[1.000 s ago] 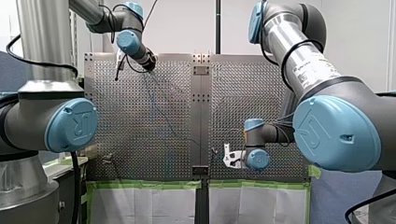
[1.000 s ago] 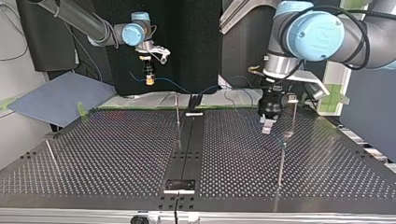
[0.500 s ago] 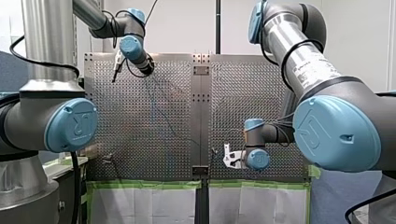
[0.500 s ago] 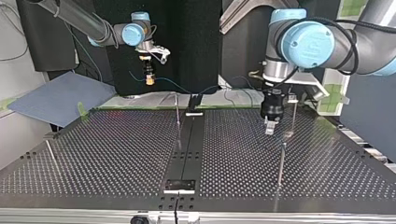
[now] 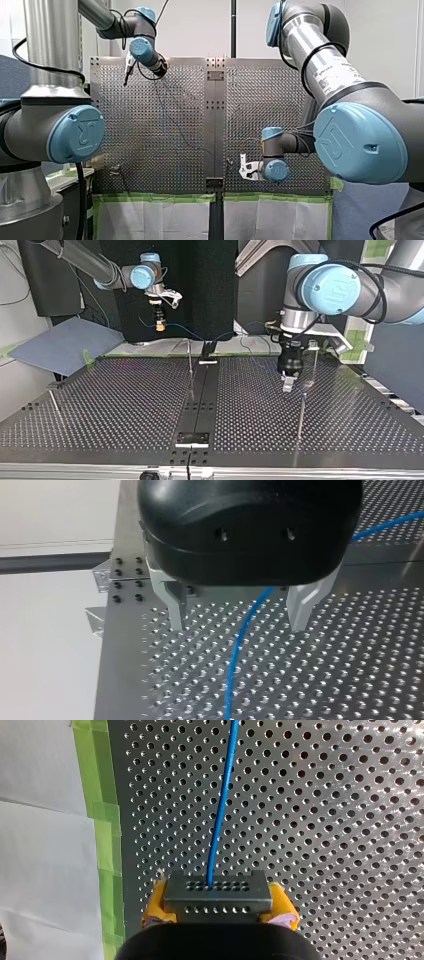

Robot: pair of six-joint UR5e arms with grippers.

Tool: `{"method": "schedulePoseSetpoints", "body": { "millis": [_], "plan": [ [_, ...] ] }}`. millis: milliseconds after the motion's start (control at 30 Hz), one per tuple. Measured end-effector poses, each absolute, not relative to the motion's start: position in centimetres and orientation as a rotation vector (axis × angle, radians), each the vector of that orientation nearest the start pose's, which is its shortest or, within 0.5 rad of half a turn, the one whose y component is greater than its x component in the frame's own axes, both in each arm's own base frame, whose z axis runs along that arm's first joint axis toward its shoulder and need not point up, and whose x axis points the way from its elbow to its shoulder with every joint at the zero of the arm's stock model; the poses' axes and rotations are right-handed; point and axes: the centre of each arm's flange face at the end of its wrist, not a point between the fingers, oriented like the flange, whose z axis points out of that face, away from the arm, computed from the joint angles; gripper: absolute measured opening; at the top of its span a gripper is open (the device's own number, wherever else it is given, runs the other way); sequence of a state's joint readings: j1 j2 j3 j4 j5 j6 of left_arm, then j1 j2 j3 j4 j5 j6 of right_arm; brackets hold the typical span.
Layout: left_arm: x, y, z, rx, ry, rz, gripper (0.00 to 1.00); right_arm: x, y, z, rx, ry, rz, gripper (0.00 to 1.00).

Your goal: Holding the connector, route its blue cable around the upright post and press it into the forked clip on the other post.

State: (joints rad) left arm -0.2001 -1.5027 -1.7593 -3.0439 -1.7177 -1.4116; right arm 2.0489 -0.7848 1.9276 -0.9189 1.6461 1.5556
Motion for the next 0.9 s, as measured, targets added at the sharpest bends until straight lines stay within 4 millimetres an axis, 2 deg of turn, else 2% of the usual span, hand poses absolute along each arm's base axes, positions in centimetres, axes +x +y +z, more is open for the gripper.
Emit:
{"method": "schedulePoseSetpoints", "body": {
  "millis": [200, 500, 767, 900],
  "plan": [
    [43.6, -21.7, 44.0, 0.182, 1.608, 0.073, 1.00, 35.9, -42.0, -1.3, 1.703, -1.089, 1.331, 0.00],
    [45.8, -22.7, 45.7, 0.170, 1.595, 0.066, 1.00, 35.9, -42.1, -1.3, 1.700, -1.090, 1.334, 0.00],
    [47.3, -22.3, 47.9, 0.107, 1.570, 0.069, 1.00, 35.8, -42.1, -1.3, 1.699, -1.090, 1.334, 0.00],
    [48.2, -22.0, 48.2, 0.081, 1.584, 0.088, 1.00, 35.9, -42.1, -1.3, 1.699, -1.090, 1.334, 0.00]
  ]
}}
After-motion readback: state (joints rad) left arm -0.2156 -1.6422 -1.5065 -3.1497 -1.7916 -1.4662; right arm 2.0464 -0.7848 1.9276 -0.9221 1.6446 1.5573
